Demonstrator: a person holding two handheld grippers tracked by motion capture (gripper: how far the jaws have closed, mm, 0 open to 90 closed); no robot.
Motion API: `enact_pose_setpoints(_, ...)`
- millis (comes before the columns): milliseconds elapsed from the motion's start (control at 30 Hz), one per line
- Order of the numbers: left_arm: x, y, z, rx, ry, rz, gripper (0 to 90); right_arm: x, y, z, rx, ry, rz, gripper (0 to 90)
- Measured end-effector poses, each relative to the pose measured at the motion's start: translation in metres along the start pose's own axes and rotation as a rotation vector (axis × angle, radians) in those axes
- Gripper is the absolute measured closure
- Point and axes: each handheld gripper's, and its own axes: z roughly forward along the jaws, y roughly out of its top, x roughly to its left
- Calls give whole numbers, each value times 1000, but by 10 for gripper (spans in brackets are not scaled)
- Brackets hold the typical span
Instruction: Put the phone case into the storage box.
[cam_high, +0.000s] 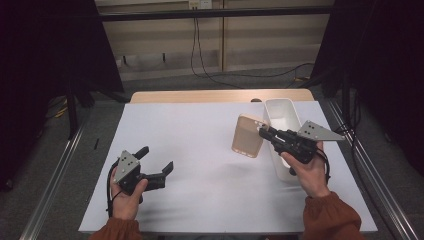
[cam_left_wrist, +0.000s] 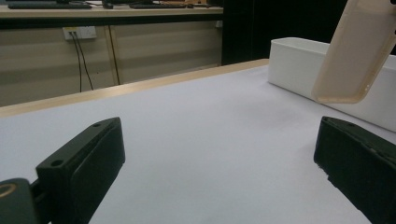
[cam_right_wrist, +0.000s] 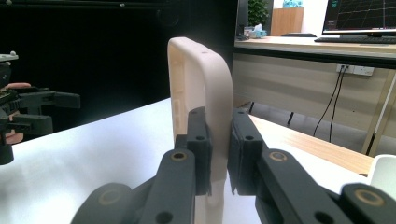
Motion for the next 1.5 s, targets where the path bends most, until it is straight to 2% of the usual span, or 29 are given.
enact_pose_setpoints(67,2,-3,-2,0,9,-9,21,-1,1,1,-1,1,0,806)
enact_pose_setpoints(100,4,-4,-3,6,9,4,21,-2,2,1,-1,0,-1,806)
enact_pose_setpoints(200,5,-9,-4,0,8,-23,21,-5,5,1,-8,-6,-7,806)
enact_pose_setpoints(233,6,-9,-5,9,5,-2,21,-6,6,1,-12,-9,-5,806)
enact_pose_setpoints(267,6,-10,-5,10,7,1,21,-8,7,0,-18,-12,-5,806)
enact_pose_setpoints(400,7,-10,-7,-3,20,-24,23,-14,12,-2,-24,-21,-2,806)
enact_pose_setpoints(500,8,-11,-8,1,21,-10,25,-18,16,-3,-20,-23,-5,806)
enact_pose_setpoints(600,6,-12,-8,2,24,-15,25,-23,19,-4,-18,-27,-2,806)
enact_pose_setpoints(700,6,-13,-10,-1,26,-13,25,-28,23,-7,-29,-37,-2,806)
enact_pose_setpoints(733,5,-13,-10,-4,25,-25,25,-30,24,-8,-35,-42,0,806)
enact_pose_setpoints(833,6,-15,-12,3,29,-11,25,-34,29,-10,-50,-51,4,806)
enact_pose_setpoints(900,6,-15,-13,-5,34,-22,25,-37,32,-11,-56,-53,4,806)
enact_pose_setpoints(1100,5,-15,-14,2,42,-6,25,-49,44,-12,-73,-66,-2,806)
enact_pose_setpoints(1300,6,-14,-15,0,35,-11,32,-59,58,-14,-80,-89,-28,806)
enact_pose_setpoints(1500,5,-14,-14,1,34,-11,31,-69,68,-14,-65,-110,-79,806)
